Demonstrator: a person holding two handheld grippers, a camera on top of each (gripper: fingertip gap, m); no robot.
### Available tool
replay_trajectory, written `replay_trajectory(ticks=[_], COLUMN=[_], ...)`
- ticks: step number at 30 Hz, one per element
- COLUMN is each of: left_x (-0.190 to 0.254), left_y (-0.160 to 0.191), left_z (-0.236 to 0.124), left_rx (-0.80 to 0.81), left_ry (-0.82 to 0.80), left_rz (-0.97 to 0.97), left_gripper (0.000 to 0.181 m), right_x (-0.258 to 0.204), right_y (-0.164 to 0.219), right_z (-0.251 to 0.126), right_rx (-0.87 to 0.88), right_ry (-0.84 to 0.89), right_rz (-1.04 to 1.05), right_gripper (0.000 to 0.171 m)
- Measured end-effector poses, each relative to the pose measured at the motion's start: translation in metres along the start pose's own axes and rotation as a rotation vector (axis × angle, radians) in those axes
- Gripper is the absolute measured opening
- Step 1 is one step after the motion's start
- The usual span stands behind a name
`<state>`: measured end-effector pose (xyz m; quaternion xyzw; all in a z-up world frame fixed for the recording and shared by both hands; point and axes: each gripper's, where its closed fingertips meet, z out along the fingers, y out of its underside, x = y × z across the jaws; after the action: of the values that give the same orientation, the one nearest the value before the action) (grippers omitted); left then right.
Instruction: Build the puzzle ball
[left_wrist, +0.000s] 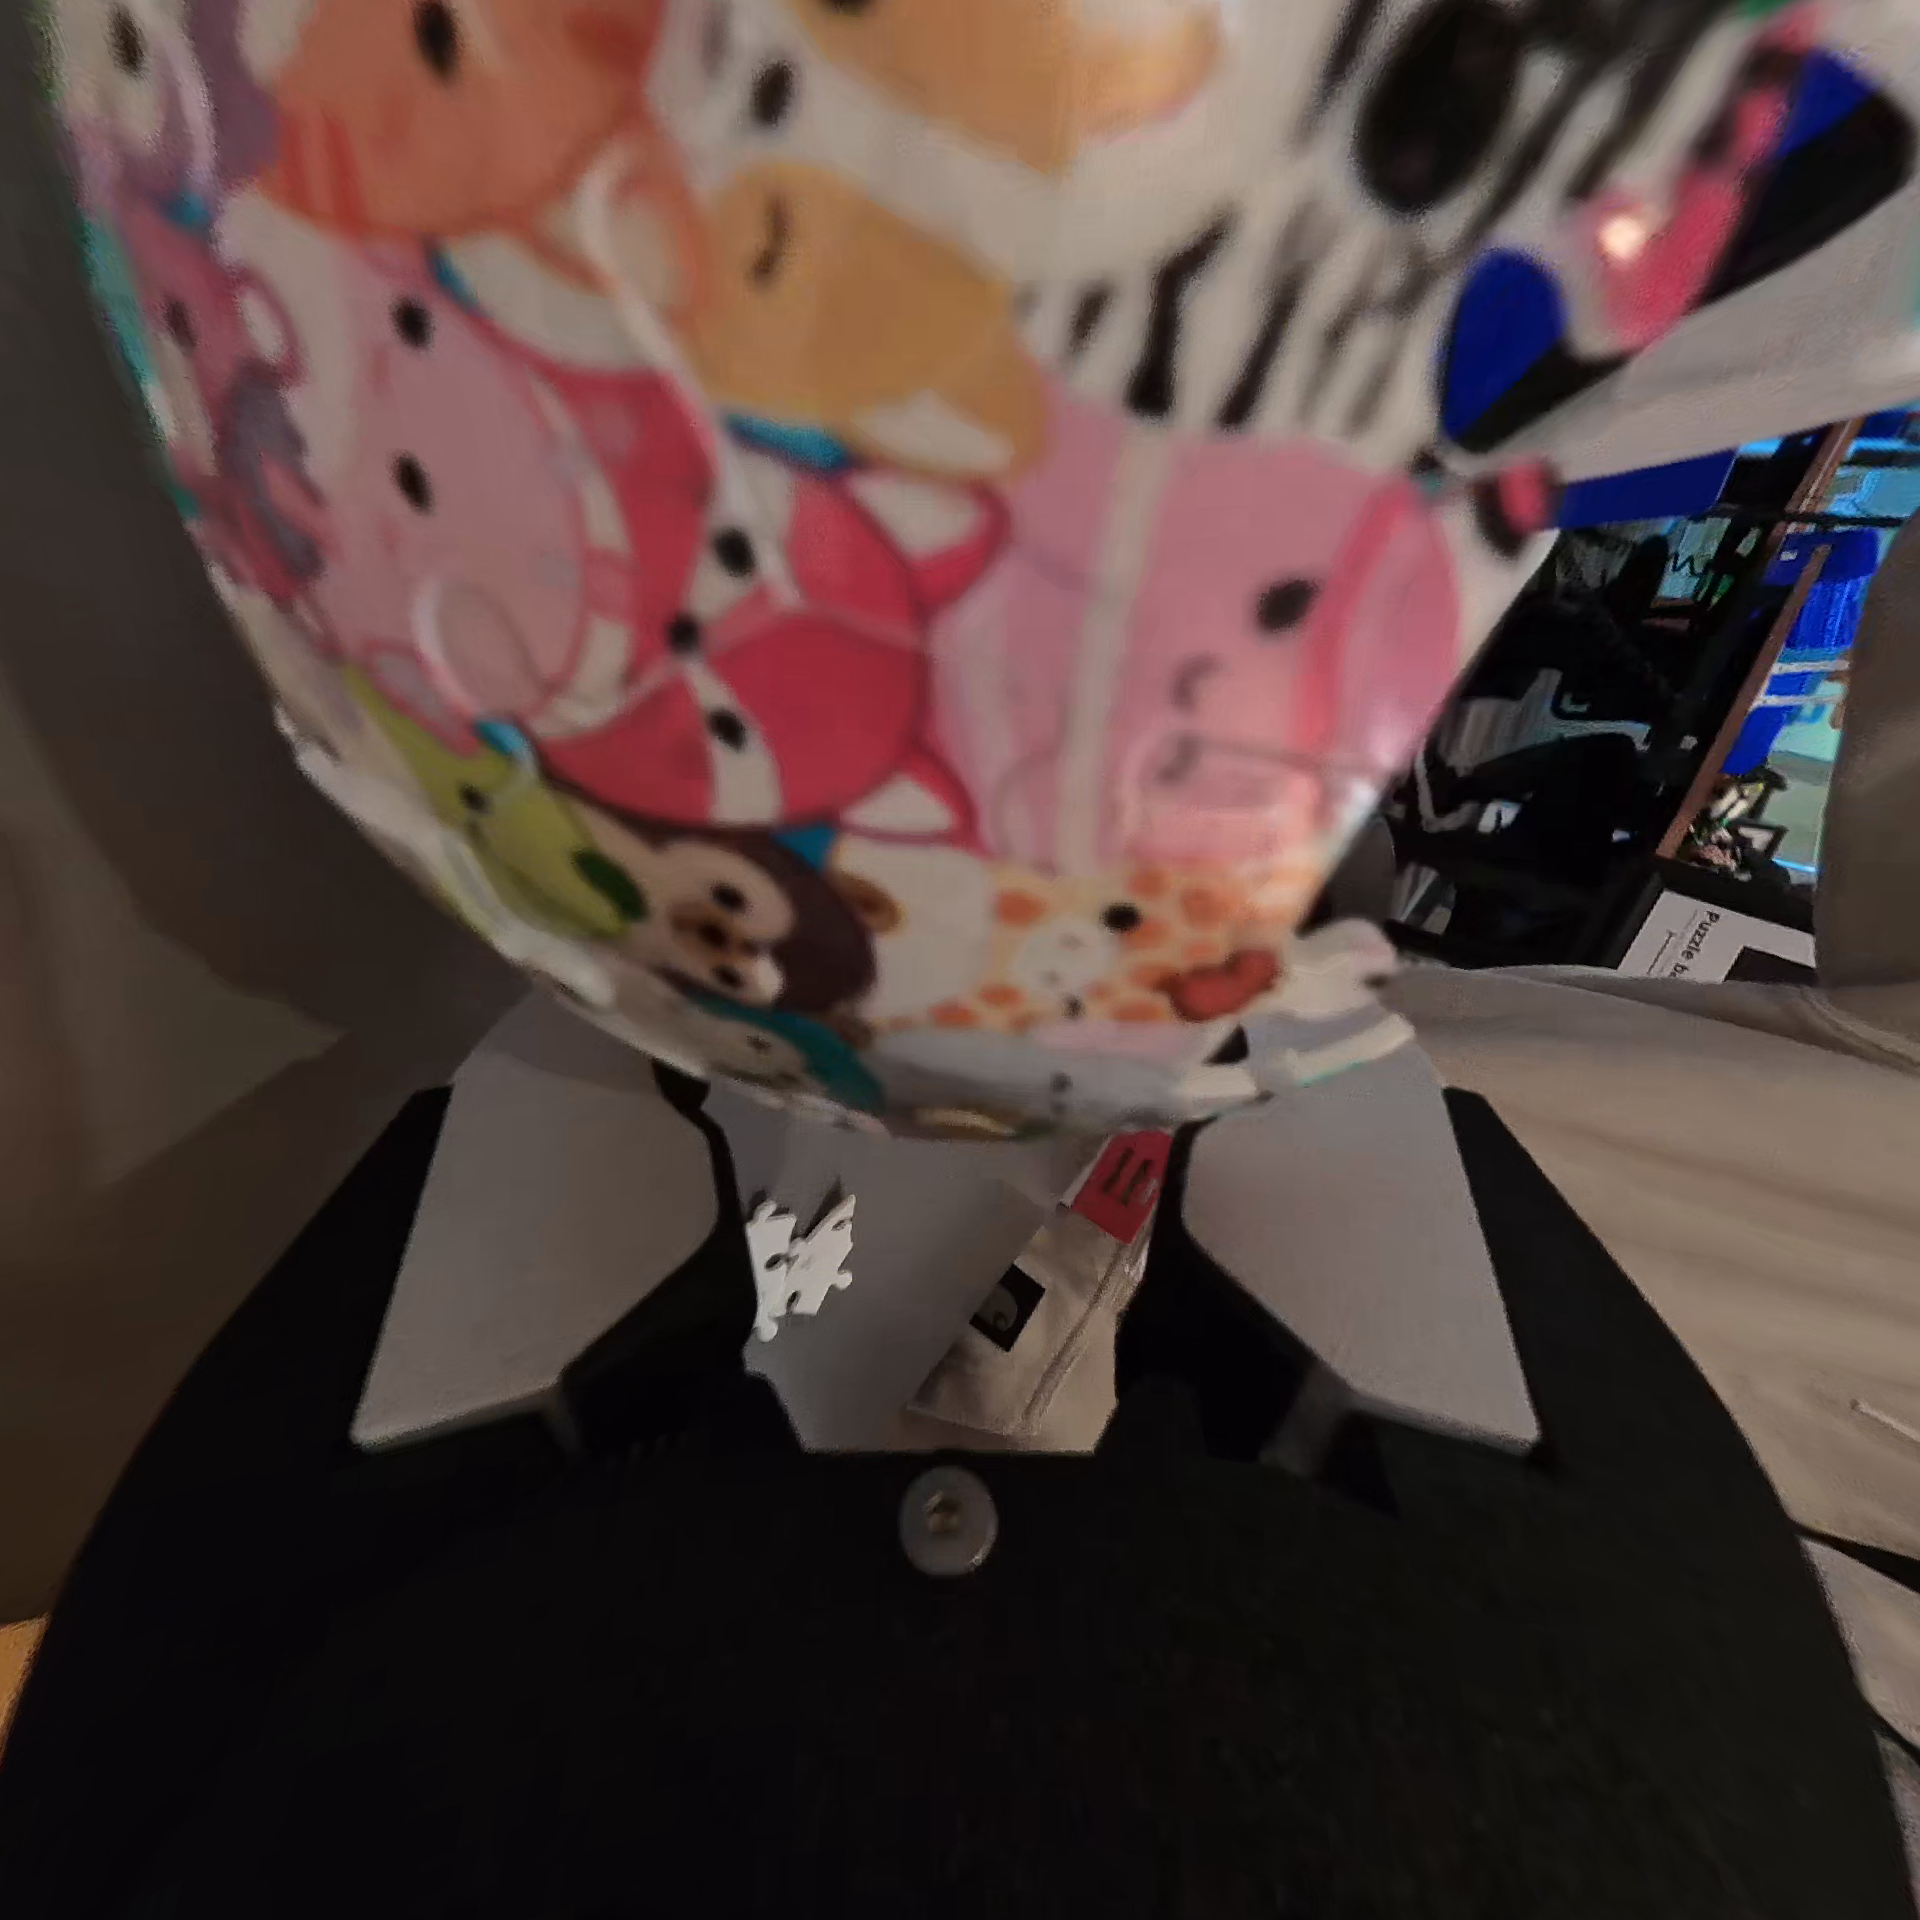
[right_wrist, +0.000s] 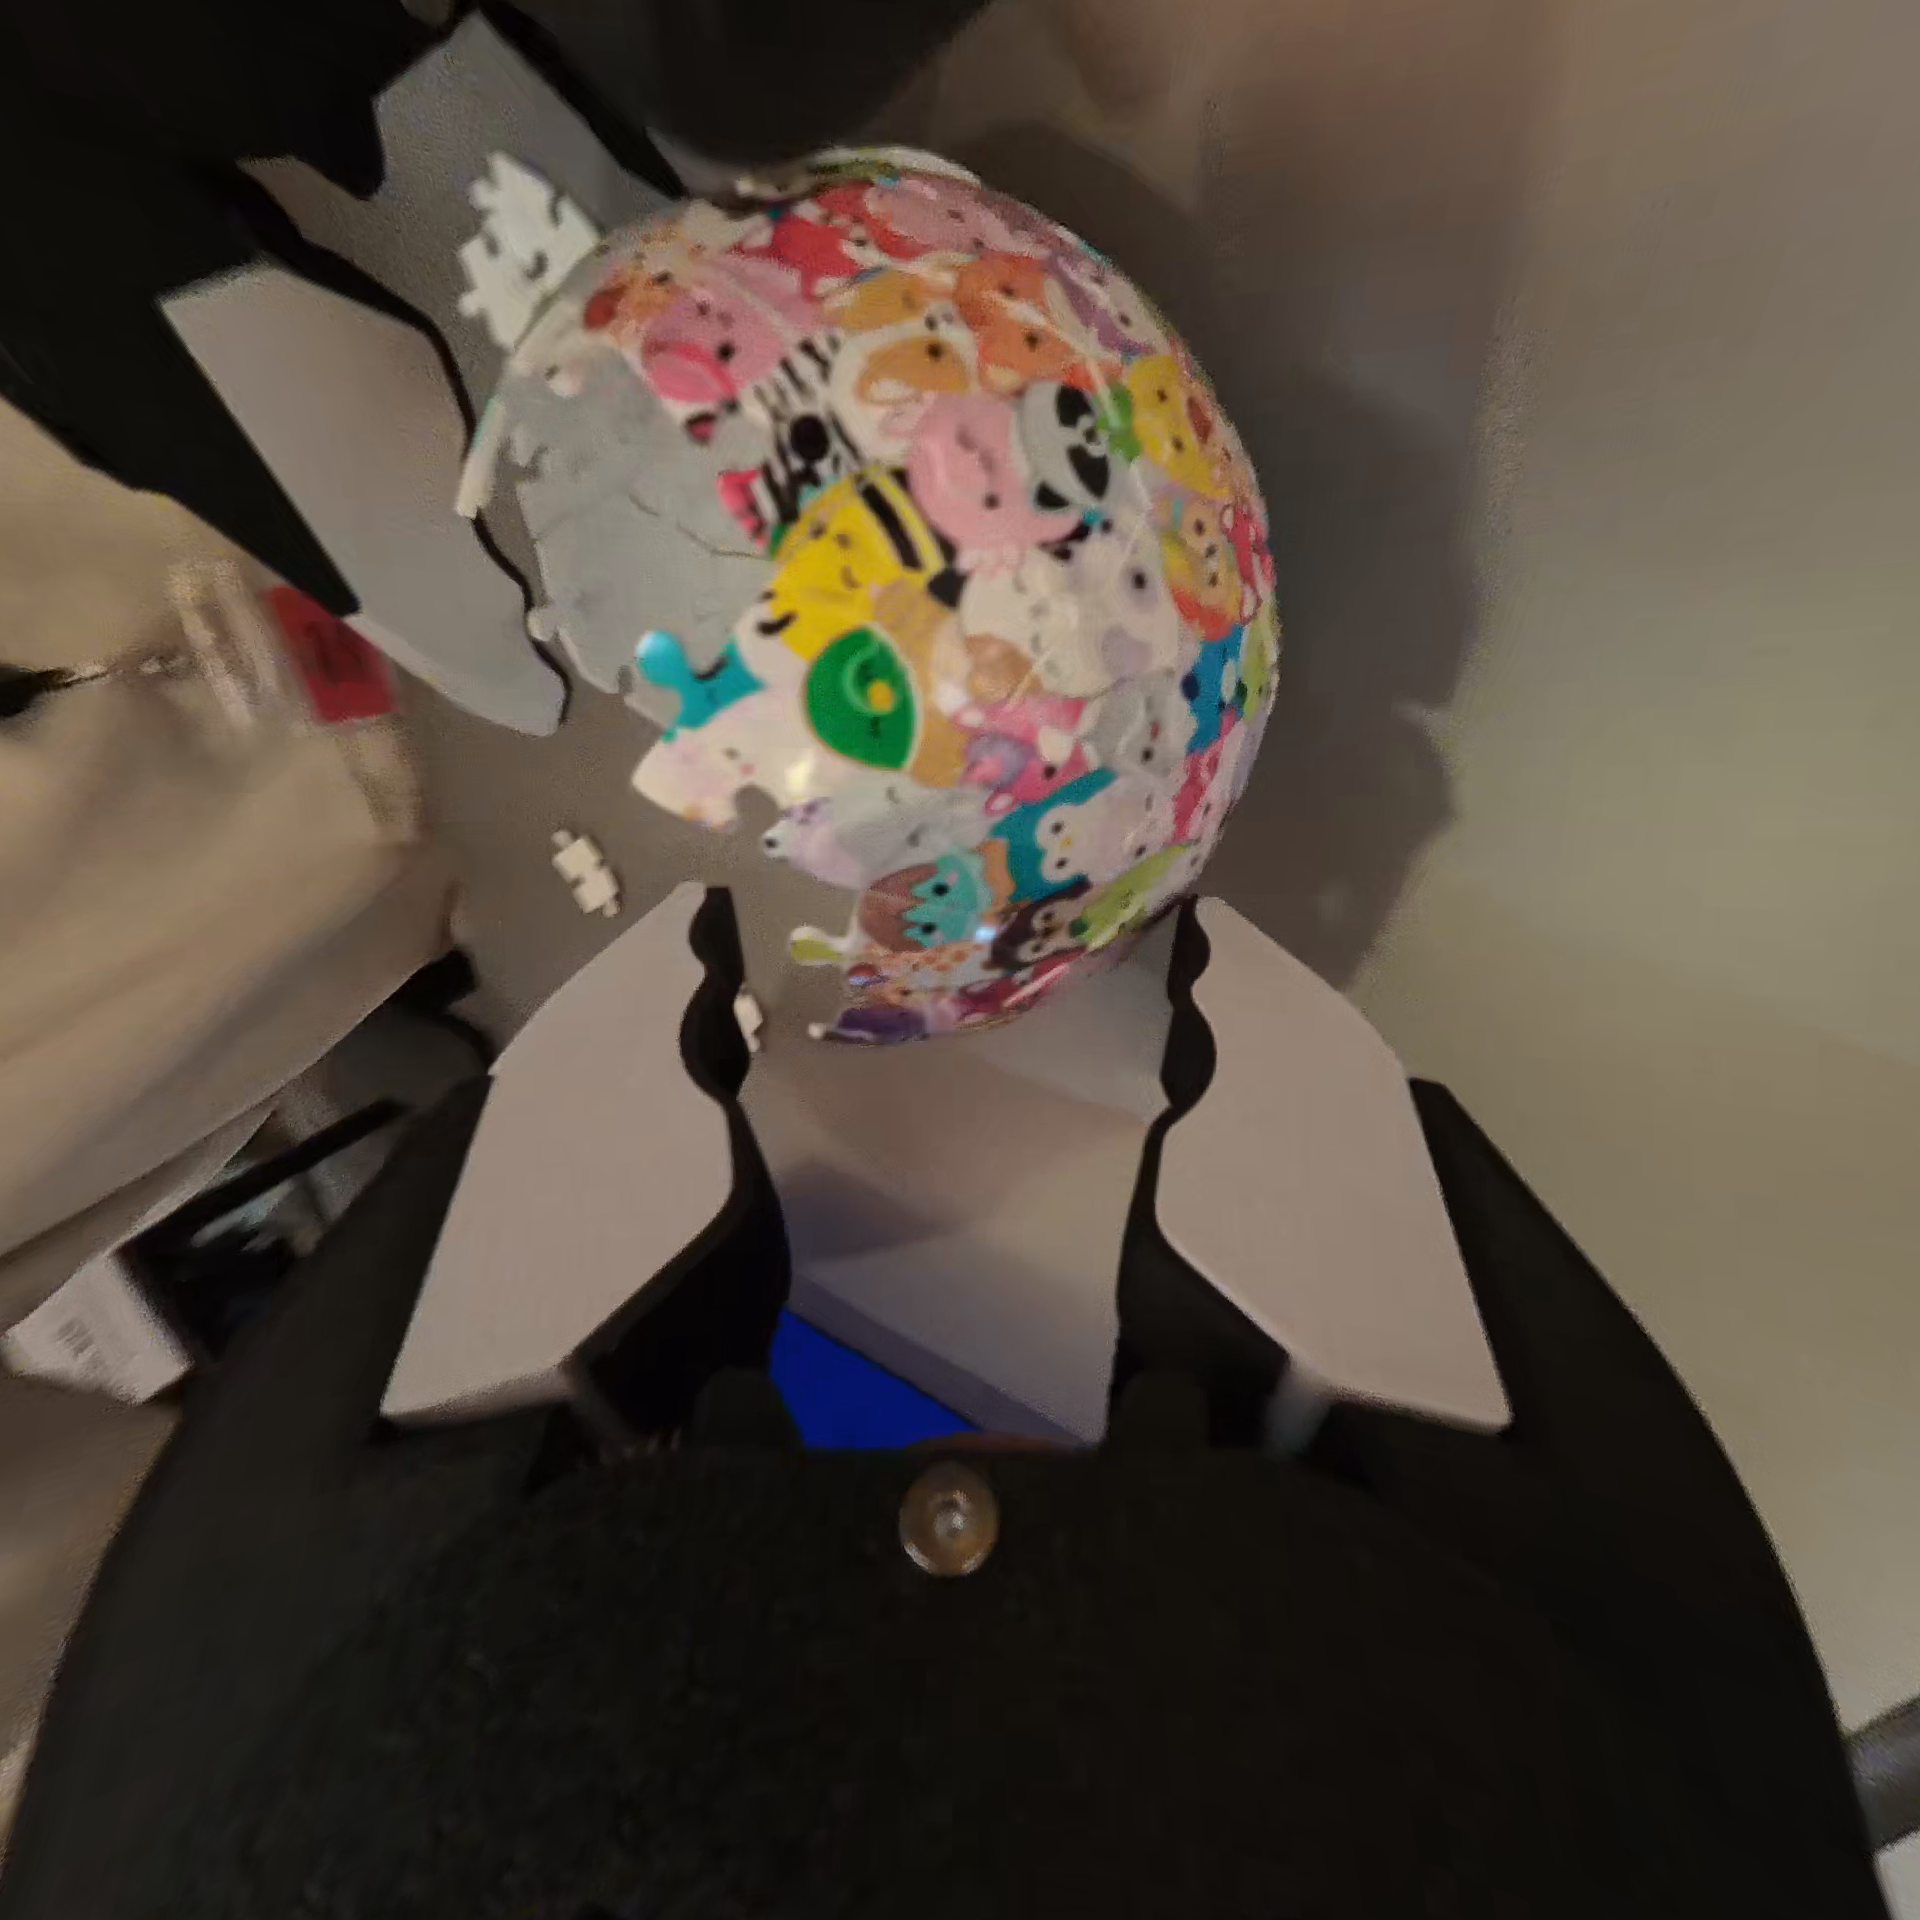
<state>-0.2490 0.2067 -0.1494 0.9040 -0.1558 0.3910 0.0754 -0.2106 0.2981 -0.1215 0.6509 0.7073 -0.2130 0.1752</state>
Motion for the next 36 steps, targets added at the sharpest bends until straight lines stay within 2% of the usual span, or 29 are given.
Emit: replay_trajectory(ticks=[4, 6, 9, 11, 14, 19, 24, 31, 36], left_x=[0.003, 0.003, 0.004, 0.002, 0.008, 0.009, 0.008, 0.001, 0.004], left_y=[-0.003, -0.006, -0.006, -0.005, -0.005, -0.008, -0.010, -0.021, -0.023], left_z=[-0.001, 0.000, 0.005, 0.010, 0.013, 0.013, 0.012, -0.004, -0.008], left_rx=[0.107, 0.178, 0.219, 0.212, 0.182, 0.105, 0.069, 0.168, 0.198], left_ry=[-0.021, -0.015, 0.017, 0.028, 0.078, 0.066, 0.067, -0.044, -0.055], left_rz=[0.013, 0.003, -0.008, -0.016, -0.012, 0.009, -0.015, 0.024, 0.043], left_gripper=[0.092, 0.093, 0.094, 0.096, 0.096, 0.097, 0.093, 0.091, 0.088], right_x=[0.004, -0.004, -0.002, 0.002, 0.002, -0.005, 0.008, 0.015, 0.014], right_y=[0.001, -0.001, 0.005, 0.011, 0.018, 0.020, 0.018, 0.006, -0.003], right_z=[-0.002, 0.002, 0.011, 0.015, 0.018, 0.016, 0.021, 0.015, 0.009], right_rx=[0.115, 0.182, 0.143, 0.085, 0.009, -0.092, -0.161, -0.009, 0.128], right_ry=[0.238, 0.247, 0.273, 0.253, 0.139, -0.027, 0.022, 0.189, 0.248], right_rz=[0.038, 0.050, 0.062, 0.060, 0.048, 0.046, 0.065, 0.056, 0.098], right_gripper=[0.082, 0.081, 0.083, 0.085, 0.082, 0.089, 0.082, 0.084, 0.085])
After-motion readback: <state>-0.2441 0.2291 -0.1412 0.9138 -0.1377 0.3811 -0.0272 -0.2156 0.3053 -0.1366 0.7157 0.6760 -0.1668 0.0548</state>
